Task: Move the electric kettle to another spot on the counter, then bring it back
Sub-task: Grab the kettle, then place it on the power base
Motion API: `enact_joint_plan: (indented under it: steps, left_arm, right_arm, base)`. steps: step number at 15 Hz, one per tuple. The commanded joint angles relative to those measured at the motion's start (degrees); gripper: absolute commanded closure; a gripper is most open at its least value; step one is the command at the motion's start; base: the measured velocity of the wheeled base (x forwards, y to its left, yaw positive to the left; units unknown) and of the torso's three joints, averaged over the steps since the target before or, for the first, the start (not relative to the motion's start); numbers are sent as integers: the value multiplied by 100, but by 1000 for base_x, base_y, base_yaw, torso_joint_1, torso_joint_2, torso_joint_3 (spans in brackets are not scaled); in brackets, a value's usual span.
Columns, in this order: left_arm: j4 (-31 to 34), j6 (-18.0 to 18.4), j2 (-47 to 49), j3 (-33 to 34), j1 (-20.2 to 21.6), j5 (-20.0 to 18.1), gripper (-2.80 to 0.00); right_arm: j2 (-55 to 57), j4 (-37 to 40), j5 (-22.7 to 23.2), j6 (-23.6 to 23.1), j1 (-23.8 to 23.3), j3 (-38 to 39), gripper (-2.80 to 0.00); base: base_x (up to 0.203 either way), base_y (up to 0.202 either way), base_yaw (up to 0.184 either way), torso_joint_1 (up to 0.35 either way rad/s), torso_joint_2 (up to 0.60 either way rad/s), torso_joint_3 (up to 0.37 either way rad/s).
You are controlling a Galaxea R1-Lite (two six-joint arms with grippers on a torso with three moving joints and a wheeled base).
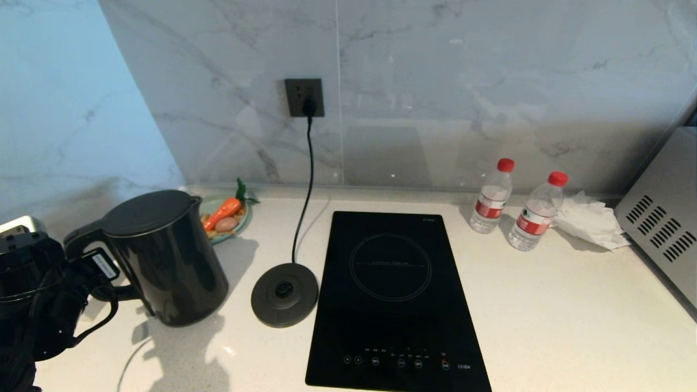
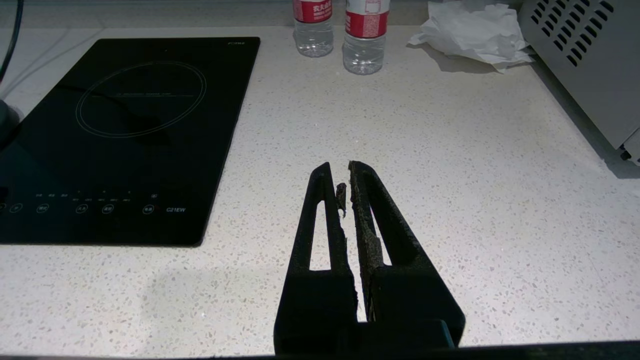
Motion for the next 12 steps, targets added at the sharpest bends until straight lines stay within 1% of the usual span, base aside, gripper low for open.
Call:
enact_joint_plan:
  steps: [1,3,10,11,12]
  left_arm:
    - [-46,-36,-49,-3,11,17,0]
    - [-46,-98,-160,11,-18,-24,0]
    - [-30,-161,-577,63,-587,-20,0]
    - [83,-162,-697,70,-648,-20,0]
    - [329,-164,-800,61,-699,-43,0]
  right_arm:
    - [0,0,0,-2,-2,-1,0]
    - [0,-6,0,-2,-2,-1,0]
    - [0,0,-2,-2,-2,5,0]
    - [0,1,0,-2,-2,-1,0]
    - [0,0,0,-2,-2,-1,0]
  base:
    - [0,0,0,0,0,0]
    - [0,0,0,0,0,0]
    - [0,0,0,0,0,0]
    - [0,0,0,0,0,0]
    - [0,0,0,0,0,0]
